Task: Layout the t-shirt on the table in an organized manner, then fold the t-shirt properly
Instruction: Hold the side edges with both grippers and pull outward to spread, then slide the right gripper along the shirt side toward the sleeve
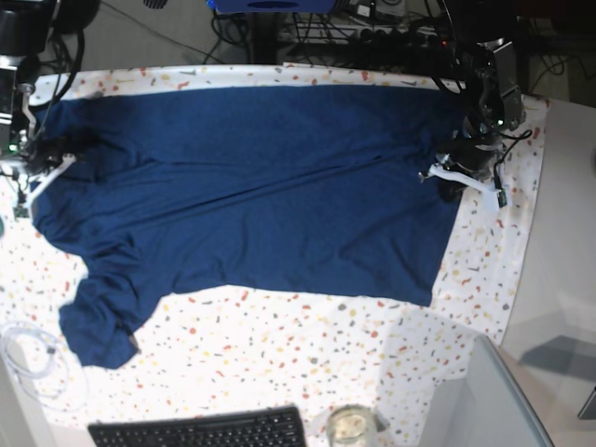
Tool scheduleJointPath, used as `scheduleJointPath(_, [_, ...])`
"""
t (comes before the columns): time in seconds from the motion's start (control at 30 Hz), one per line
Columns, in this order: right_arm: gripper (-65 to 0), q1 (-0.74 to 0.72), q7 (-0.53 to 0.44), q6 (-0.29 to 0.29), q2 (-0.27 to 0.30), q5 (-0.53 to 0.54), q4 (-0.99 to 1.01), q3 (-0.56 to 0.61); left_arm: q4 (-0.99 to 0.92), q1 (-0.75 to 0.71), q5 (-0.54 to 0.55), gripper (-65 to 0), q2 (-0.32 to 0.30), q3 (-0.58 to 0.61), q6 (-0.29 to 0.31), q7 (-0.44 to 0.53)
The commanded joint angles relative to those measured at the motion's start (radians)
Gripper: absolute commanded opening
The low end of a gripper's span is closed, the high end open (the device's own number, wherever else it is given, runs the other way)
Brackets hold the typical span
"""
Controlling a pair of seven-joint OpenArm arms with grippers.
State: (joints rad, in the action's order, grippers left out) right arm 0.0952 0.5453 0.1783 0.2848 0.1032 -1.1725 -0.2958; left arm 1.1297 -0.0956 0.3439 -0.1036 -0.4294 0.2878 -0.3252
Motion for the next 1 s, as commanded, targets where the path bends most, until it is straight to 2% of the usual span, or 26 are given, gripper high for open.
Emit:
scheduleJointPath(0.0, [-63.6, -0.001, 0.020, -0.010, 0.014, -0.007, -0.013, -0.006, 0.014, 0.003, -0.006, -65.0, -0.012, -0.003, -0.011, -0.004])
scheduleJointPath(0.1, [-63.6, 0.002, 0.020, -0.010, 0.014, -0.007, -0.073, -0.006, 0.017, 0.006, -0.004, -65.0, -0.012, -0.004, -0.011, -0.004])
scheduleJointPath(0.23, [-63.0, -0.008, 0.020, -0.003, 0.018, -0.007, -0.257, -0.006, 0.112, 0.029, -0.004, -65.0, -0.015, -0.004, -0.011, -0.009])
scheduleJointPath(0.27, [-62.7, -0.024, 0.020, -0.003, 0.018, -0.004, -0.294, -0.003, 0.141, 0.040, -0.006, -65.0, -0.015, -0.003, -0.011, -0.025])
scheduleJointPath(0.33, [-62.7, -0.102, 0.022, -0.001, 0.018, -0.006, -0.314, 0.002, 0.197, 0.066, -0.006, -65.0, -0.017, -0.004, -0.011, -0.131])
scheduleJointPath(0.4, [-62.6, -0.225, 0.019, -0.001, 0.017, -0.007, -0.228, 0.002, 0.249, 0.078, -0.004, -65.0, -0.026, -0.004, -0.011, -0.217])
scheduleJointPath(0.47, [-59.3, -0.358, 0.012, -0.001, 0.015, -0.004, -0.077, 0.002, 0.289, 0.075, -0.004, -65.0, -0.025, -0.004, -0.011, -0.236])
scheduleJointPath(0.5, [-54.9, -0.438, 0.011, -0.001, 0.015, -0.004, 0.029, 0.002, 0.298, 0.064, -0.004, -65.0, -0.023, -0.004, -0.011, -0.237])
scheduleJointPath(0.57, [-41.9, -0.579, -0.037, -0.001, 0.015, -0.006, 0.266, 0.002, 0.307, 0.038, -0.004, -65.0, -0.021, -0.004, -0.011, -0.236])
scheduleJointPath(0.67, [-22.7, -0.719, -0.225, -0.001, 0.020, -0.009, 0.615, 0.004, 0.303, 0.001, -0.004, -65.0, -0.026, -0.004, -0.011, -0.234])
scheduleJointPath(0.7, [-18.6, -0.748, -0.293, -0.001, 0.020, -0.009, 0.714, 0.004, 0.303, -0.013, -0.003, -65.0, -0.026, -0.004, -0.011, -0.233])
scheduleJointPath(0.83, [-17.0, -0.793, -0.445, -0.001, 0.012, -0.009, 0.922, 0.004, 0.303, -0.053, -0.003, -65.0, -0.025, -0.061, -0.011, -0.233])
scheduleJointPath(0.97, [-17.0, -0.771, -0.471, -0.001, -0.037, -0.009, 0.945, 0.004, 0.304, -0.069, -0.003, -65.0, -0.021, -0.127, -0.009, -0.233])
